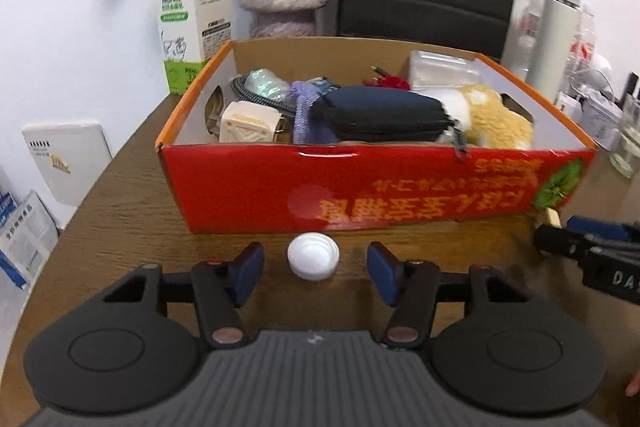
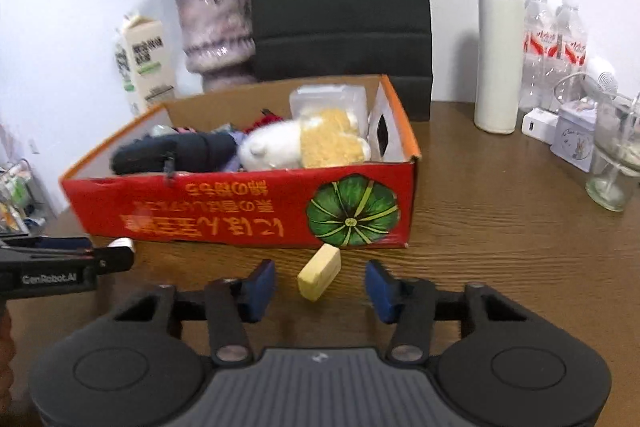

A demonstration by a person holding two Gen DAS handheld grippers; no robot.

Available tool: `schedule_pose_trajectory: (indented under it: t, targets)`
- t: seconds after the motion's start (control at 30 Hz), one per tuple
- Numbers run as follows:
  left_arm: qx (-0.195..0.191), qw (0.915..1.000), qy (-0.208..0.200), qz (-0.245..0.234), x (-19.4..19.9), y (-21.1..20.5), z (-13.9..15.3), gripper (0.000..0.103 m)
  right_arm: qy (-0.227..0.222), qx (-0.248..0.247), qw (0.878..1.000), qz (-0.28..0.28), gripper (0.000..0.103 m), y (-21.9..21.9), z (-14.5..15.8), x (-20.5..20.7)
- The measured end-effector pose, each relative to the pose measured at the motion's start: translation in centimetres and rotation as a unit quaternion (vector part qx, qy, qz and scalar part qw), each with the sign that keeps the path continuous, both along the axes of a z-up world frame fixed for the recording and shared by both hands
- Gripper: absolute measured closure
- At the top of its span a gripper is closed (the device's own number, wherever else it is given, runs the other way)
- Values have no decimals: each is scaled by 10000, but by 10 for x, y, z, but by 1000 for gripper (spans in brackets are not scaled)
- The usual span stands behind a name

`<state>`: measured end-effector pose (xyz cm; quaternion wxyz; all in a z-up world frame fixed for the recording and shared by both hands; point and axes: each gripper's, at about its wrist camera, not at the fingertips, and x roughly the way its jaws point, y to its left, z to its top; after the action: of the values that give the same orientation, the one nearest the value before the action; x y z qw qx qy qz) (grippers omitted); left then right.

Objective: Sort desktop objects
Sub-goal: 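Grasp the small white cap with the left gripper while the right gripper grasps the yellow block, then carry the cap and yellow block into the cardboard box and release them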

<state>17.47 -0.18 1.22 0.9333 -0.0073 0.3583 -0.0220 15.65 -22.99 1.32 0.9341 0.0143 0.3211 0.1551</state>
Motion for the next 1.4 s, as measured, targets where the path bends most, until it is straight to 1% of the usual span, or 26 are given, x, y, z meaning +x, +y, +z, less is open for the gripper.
schedule_pose_trajectory:
  t: [0.03, 0.07, 0.1, 0.13, 0.17, 0.23, 0.3, 0.47, 0.6, 0.7, 0.77, 0.83, 0.9, 1.0, 1.13, 1.23, 1.4]
  targets:
    - [-51, 10000, 12, 11, 3, 2, -2, 47, 90, 37, 10000, 0, 65, 2, -3, 6]
    - [-113, 9999, 64, 14, 6, 3, -4, 53, 164, 57, 9998, -10, 70, 3, -6, 9]
    - [-78, 10000, 9, 39, 6, 3, -5, 65, 195, 47, 9998, -37, 78, 3, -7, 12]
    - [-20, 10000, 5, 63, 5, 3, -5, 70, 154, 19, 9999, -75, 84, 2, -7, 12]
    - [-11, 10000, 8, 87, 3, 3, -4, 73, 191, 37, 9998, -81, 93, 0, -8, 12]
    - [-180, 9997, -9, 143, -5, 6, -2, 74, 221, 107, 9997, -86, 93, -6, -8, 8]
    - [-244, 9994, -158, 163, -21, 5, 2, 74, 212, 160, 9996, -107, 93, -12, -8, -2]
    - [-186, 9981, -508, 296, -81, -6, 19, 74, 28, 235, 9997, -9, 93, -27, -9, -37]
    - [-64, 9967, -682, 437, -124, -13, 35, 74, -151, 165, 9995, -208, 93, -41, -1, -70]
    - [-137, 9953, -881, 386, -161, -15, 45, 74, -416, 285, 9981, -361, 93, -58, 9, -106]
    - [-227, 9959, -857, 165, -183, -18, 42, 74, -588, 466, 9965, -380, 93, -73, 10, -133]
    - [-161, 9969, -768, 112, -201, -23, 36, 74, -661, 644, 9951, -349, 93, -87, 8, -153]
    - [-138, 9975, -686, 42, -218, -27, 31, 74, -713, 671, 9942, -438, 93, -98, 9, -172]
    - [-87, 9981, -612, -69, -236, -31, 29, 74, -832, 672, 9933, -445, 93, -104, 15, -195]
    - [137, 9977, -667, 8, -248, -34, 34, 73, -935, 550, 9929, -480, 93, -104, 17, -219]
    - [141, 9977, -668, 44, -254, -34, 43, 73, -1056, 537, 9918, -473, 93, -105, 21, -235]
    - [96, 9966, -815, 113, -266, -33, 54, 74, -1308, 455, 9896, -389, 93, -102, 30, -251]
